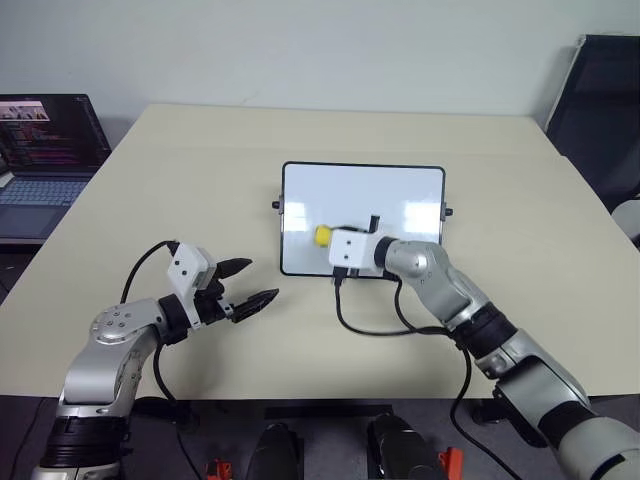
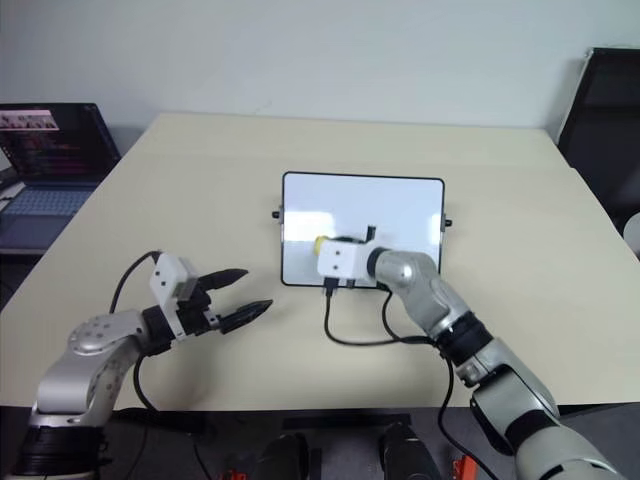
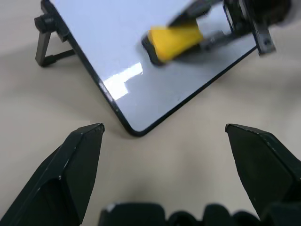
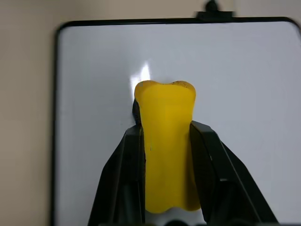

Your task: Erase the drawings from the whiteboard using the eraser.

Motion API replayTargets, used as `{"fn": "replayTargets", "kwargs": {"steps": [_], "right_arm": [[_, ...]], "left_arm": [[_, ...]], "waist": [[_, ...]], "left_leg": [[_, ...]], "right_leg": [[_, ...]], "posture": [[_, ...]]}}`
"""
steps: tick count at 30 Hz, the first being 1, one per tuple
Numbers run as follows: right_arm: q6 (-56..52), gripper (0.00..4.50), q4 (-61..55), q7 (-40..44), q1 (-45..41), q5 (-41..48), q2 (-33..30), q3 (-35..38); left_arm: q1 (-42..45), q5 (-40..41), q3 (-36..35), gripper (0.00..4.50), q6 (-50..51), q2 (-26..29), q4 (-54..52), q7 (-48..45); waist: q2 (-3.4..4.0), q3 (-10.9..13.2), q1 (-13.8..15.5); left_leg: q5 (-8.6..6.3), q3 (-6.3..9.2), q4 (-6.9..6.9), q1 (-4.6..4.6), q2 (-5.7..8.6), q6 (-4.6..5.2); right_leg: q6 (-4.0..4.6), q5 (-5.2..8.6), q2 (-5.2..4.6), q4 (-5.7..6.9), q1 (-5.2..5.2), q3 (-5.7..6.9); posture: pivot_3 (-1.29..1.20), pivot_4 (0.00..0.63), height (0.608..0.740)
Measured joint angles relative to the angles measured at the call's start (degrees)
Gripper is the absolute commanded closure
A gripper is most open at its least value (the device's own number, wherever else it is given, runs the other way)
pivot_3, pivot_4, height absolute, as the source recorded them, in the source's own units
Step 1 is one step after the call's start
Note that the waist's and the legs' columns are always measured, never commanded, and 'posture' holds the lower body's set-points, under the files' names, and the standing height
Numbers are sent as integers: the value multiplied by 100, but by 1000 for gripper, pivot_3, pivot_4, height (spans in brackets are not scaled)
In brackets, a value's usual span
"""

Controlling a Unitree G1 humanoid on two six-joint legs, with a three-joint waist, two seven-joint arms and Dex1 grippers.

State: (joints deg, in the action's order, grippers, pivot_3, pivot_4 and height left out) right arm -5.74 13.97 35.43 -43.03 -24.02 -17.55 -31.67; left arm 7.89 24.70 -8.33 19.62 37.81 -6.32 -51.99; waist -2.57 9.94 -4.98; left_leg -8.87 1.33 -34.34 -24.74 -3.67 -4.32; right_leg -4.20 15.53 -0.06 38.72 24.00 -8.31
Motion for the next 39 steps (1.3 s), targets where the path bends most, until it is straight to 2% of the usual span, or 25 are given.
{"fn": "replayTargets", "kwargs": {"steps": [5, 8, 10, 13, 18, 21, 27, 32, 39], "right_arm": [[-136, 3503, -276, 88, 246, 0, -61, 62], [-994, 3503, -1029, -380, 723, 423, 313, 1105], [-1797, 3503, -1982, -643, 1118, 856, 685, 1950], [-2935, 3503, -3199, -907, 1565, 1208, 960, 2706], [-4427, 3503, -4751, -1115, 2558, 1467, 857, 3705], [-5003, 3503, -5136, -1280, 3010, 1555, 722, 4217], [-5428, 3503, -4871, -1577, 3217, 1844, 683, 4900], [-5357, 3503, -4073, -1719, 2882, 2096, 532, 5037], [-4862, 3503, -2730, -1949, 2279, 2372, 335, 5114]], "left_arm": [[287, 22, 217, 0, 80, -57, -44, -51], [794, 68, 457, 0, 194, -120, -106, -154], [1241, 103, 646, 0, 265, -166, -183, -268], [1806, 87, 959, 0, 268, -325, -220, -407], [2570, -159, 1743, 0, 136, -842, 174, -763], [2930, -250, 2089, 0, 20, -1087, 449, -1105], [3736, -593, 2647, 0, -423, -1522, 1483, -1867], [4224, -895, 2907, 0, -783, -2014, 2224, -2189], [4471, -1277, 3124, 0, -936, -2399, 2716, -2265]], "waist": [[1, 1, 2], [-3, 7, 74], [-4, 6, 107], [-2, 6, 127], [3, 9, 163], [4, 9, 144], [7, 10, 33], [8, 11, -12], [19, 18, -9]], "left_leg": [[0, 2, -2, -1, 1, 0], [1, 8, -10, -16, 2, 0], [0, 8, -8, -19, 3, -1], [-2, 5, 5, -17, 3, -3], [-2, 8, 22, -18, 3, -4], [-2, 5, 22, -16, 4, -4], [-1, 6, 9, -10, 10, -2], [-2, 2, 9, -11, 11, -1], [-2, 3, 28, -13, 12, -1]], "right_leg": [[0, 0, 2, 4, 2, -1], [-1, -1, 1, 5, 6, 4], [-7, 3, 2, 2, 4, 5], [-14, 9, 2, -3, 5, 5], [-13, 16, 4, -4, 9, 6], [-9, 19, 4, -6, 8, 3], [-7, 15, 4, -2, 4, -3], [-9, 14, 5, -4, 5, -11], [-40, 5, 6, -7, 7, -13]], "posture": [[0, 150, 740], [0, 150, 740], [0, 150, 740], [0, 150, 740], [0, 150, 740], [0, 150, 740], [0, 150, 740], [0, 150, 740], [0, 150, 740]]}}
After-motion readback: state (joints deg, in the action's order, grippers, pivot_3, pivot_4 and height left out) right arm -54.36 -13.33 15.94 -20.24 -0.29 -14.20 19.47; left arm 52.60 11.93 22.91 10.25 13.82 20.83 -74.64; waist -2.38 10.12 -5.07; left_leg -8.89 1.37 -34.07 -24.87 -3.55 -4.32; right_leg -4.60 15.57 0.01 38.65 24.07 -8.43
